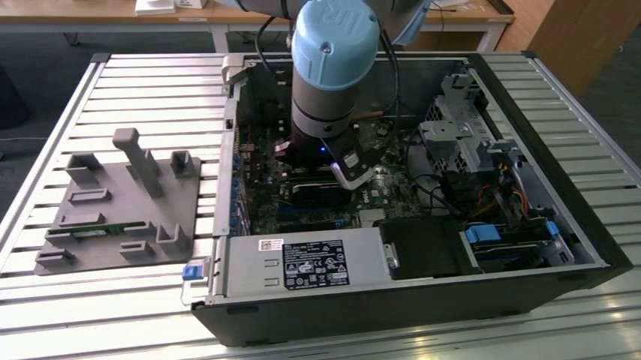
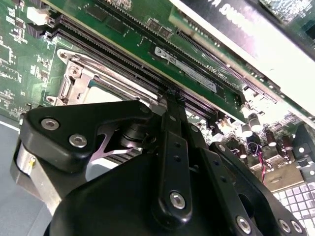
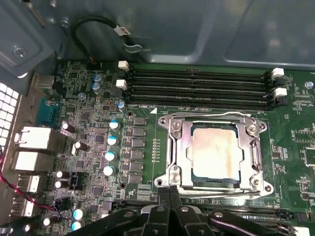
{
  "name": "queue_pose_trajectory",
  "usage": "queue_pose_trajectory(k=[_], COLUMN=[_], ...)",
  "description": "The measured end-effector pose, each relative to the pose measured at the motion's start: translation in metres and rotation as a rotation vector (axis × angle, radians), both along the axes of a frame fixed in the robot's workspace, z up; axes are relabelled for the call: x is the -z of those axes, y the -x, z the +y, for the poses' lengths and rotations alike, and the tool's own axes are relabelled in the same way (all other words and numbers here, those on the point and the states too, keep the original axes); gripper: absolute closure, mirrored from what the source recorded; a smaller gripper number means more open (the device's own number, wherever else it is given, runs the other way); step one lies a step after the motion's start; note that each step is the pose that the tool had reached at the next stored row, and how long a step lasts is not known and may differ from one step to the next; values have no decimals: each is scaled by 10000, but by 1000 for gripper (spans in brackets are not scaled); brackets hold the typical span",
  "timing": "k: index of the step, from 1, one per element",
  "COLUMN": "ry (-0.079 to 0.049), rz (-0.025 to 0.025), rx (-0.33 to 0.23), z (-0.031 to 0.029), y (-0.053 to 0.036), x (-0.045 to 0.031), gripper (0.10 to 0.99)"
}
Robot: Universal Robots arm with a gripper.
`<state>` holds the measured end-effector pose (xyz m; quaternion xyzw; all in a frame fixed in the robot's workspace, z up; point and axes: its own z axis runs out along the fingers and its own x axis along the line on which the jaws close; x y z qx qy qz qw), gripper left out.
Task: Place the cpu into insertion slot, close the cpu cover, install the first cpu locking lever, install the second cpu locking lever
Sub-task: 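Install the second cpu locking lever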
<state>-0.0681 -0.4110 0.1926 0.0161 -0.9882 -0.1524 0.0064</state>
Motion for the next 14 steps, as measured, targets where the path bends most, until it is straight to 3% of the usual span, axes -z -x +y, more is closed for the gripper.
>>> queue_pose_trajectory(k=[14], ry=[-301], rz=[-20], rx=[-1], z=[1], y=[29], x=[38], gripper=[980])
